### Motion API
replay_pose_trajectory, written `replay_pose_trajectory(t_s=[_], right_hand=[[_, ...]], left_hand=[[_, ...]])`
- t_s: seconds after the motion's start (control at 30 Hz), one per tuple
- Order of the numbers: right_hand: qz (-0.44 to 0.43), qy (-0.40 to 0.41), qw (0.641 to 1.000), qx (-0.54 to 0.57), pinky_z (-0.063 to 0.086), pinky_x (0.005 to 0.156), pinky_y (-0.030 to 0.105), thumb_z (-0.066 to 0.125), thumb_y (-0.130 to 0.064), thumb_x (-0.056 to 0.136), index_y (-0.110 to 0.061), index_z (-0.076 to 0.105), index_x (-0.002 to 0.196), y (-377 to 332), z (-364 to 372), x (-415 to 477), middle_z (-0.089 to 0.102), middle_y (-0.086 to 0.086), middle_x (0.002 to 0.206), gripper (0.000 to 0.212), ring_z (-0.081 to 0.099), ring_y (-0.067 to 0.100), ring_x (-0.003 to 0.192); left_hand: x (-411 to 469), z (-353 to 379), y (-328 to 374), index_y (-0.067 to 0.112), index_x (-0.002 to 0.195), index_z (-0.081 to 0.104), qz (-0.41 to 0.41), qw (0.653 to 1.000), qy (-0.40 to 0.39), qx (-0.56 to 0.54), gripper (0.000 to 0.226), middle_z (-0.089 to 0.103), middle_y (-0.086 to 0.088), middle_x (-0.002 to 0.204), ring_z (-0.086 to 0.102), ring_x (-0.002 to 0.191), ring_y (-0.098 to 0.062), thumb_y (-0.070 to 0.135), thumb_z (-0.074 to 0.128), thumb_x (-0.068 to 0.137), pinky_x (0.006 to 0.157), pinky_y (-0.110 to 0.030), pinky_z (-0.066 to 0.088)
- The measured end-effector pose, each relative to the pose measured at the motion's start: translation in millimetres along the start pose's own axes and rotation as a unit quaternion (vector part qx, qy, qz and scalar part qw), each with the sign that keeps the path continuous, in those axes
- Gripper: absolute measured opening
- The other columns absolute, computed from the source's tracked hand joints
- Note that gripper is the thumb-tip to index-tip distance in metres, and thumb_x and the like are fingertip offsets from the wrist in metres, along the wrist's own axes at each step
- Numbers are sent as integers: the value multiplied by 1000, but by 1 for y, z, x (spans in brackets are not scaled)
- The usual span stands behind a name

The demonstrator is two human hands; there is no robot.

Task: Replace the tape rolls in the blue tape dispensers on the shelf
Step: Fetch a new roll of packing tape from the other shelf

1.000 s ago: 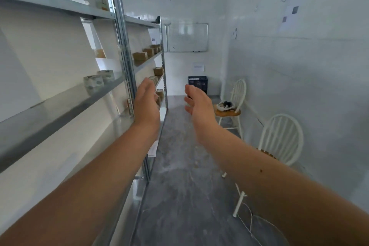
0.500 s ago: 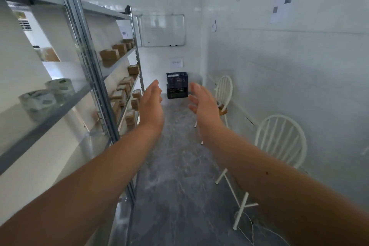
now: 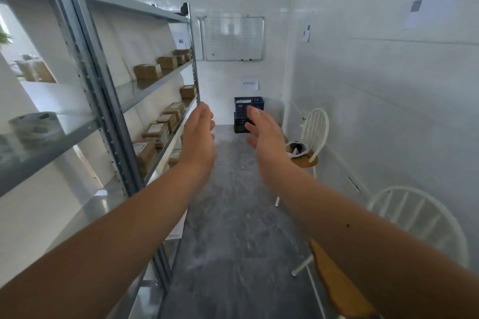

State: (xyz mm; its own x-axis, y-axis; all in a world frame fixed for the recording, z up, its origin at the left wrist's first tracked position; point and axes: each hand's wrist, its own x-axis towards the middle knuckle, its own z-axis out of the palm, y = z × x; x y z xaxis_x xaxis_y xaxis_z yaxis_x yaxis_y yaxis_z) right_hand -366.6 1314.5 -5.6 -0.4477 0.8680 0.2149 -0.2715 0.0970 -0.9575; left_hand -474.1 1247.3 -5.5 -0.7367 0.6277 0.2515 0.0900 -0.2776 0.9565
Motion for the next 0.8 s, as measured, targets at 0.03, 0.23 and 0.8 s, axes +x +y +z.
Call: replay_pose_trajectory(t_s=[0.03, 0.23, 0.8], right_hand=[[3, -11, 1000, 3, 50, 102, 34, 53, -41, 104, -31, 63, 127, 3, 0, 19, 66, -7, 129, 27, 60, 11, 120], [25, -100, 995, 13, 55, 89, 24, 49, -38, 106, -39, 65, 108, 27, 24, 118, 72, -24, 106, 16, 67, -1, 104], [137, -357, 916, 123, 54, 100, 39, 57, -49, 101, -39, 74, 109, 92, 260, 189, 76, -13, 113, 21, 68, 11, 112]], left_hand=[[13, 5, -3, 47, 115, 63, 4, 1000, 11, 2, 32, 66, 15, 122, 62, 120, -8, 62, 44, 94, 109, -43, 49], [81, 10, -19, 65, 80, 63, 29, 994, 97, 39, 20, 62, 21, 96, 56, 98, -4, 66, 44, 85, 95, -35, 43], [167, -186, 0, 28, 120, 72, 49, 906, 420, -14, 25, 71, 5, 124, 67, 118, -12, 36, 57, 101, 109, -38, 50]])
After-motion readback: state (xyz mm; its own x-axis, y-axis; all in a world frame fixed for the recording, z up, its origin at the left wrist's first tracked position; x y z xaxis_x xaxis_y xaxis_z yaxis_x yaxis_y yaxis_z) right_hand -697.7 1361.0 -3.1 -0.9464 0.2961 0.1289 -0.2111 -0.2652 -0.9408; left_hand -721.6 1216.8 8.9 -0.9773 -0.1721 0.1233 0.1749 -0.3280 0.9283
